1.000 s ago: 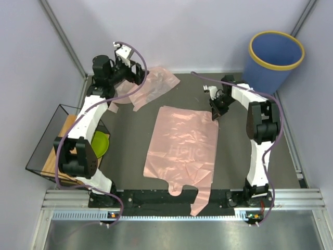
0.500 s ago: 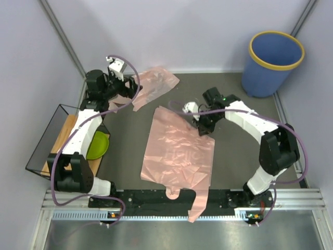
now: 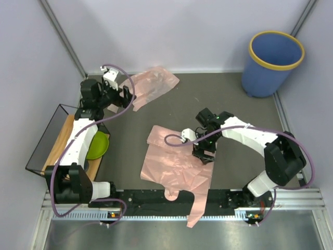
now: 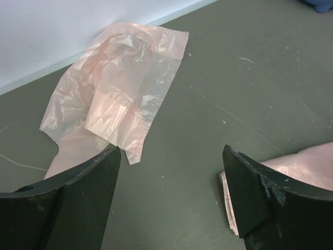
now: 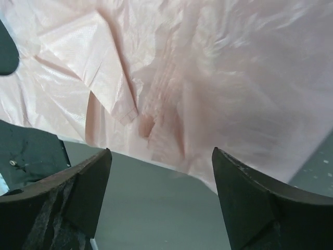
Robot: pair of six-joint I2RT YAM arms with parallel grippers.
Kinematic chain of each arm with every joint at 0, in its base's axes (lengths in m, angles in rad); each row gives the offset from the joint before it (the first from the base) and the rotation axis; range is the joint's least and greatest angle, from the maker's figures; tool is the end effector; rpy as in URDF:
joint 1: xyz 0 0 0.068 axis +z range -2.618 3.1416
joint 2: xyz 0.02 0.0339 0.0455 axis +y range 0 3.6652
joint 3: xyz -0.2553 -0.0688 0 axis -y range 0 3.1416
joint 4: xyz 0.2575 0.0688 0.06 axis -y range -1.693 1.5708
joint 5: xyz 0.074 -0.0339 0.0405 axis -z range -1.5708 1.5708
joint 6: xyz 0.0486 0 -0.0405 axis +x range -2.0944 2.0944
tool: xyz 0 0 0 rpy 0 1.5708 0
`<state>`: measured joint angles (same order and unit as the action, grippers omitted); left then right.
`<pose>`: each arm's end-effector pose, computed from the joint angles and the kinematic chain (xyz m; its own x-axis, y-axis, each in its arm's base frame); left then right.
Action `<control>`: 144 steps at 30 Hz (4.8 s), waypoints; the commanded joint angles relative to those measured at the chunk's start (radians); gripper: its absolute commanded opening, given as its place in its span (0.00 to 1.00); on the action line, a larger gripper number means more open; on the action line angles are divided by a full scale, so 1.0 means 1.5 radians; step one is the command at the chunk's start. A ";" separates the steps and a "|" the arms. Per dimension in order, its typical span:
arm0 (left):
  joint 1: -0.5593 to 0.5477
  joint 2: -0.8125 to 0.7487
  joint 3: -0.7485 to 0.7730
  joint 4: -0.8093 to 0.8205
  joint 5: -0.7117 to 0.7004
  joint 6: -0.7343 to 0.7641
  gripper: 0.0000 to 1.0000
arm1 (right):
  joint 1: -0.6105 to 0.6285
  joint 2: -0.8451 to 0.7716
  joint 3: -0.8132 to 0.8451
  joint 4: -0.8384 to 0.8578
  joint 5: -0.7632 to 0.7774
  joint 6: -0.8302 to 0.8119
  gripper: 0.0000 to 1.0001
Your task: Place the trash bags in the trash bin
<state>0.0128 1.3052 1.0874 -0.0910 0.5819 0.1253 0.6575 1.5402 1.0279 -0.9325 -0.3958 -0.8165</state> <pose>0.3269 -0.0225 0.3280 -0.2374 0.1014 -0.9661 0.5468 0.8359 -0.0467 0.2109 0.1865 0.1769 -0.0988 -0.9258 -0.3648 -0.9847 0.0380 0.1703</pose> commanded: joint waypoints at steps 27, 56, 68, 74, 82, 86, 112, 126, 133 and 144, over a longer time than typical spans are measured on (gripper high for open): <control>0.022 -0.009 -0.020 0.026 0.028 -0.014 0.84 | -0.083 0.360 0.330 0.004 -0.107 0.153 0.16; 0.065 -0.038 -0.045 0.018 -0.004 -0.040 0.84 | 0.195 0.034 -0.011 0.467 0.640 0.174 0.00; 0.067 -0.054 -0.064 -0.002 0.032 -0.023 0.84 | 0.333 0.031 -0.085 0.458 0.690 0.258 0.03; 0.066 -0.071 -0.055 -0.053 0.114 0.033 0.84 | 0.350 0.052 -0.049 0.320 0.526 0.350 0.18; 0.049 -0.049 -0.020 -0.212 0.209 0.143 0.85 | 0.313 -0.101 0.014 0.216 0.179 0.383 0.92; 0.020 -0.032 -0.006 -0.271 0.212 0.210 0.84 | 0.164 -0.141 0.046 0.171 0.008 0.343 0.93; -0.565 0.007 -0.192 -0.191 -0.024 0.692 0.60 | -0.124 0.284 0.242 0.109 -0.204 0.294 0.92; -0.608 0.122 -0.289 0.040 -0.239 0.656 0.31 | -0.114 0.403 0.306 -0.058 -0.383 0.201 0.80; -0.610 0.143 -0.298 0.083 -0.270 0.644 0.22 | -0.084 0.414 0.302 -0.092 -0.437 0.194 0.56; -0.395 -0.066 -0.136 -0.138 -0.028 0.189 0.98 | -0.160 0.251 0.231 0.150 -0.448 0.439 0.00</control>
<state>-0.7528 1.3582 0.7597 -0.2035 0.3077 0.7849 0.4515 2.1044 1.4105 -0.8963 -0.9955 -0.3225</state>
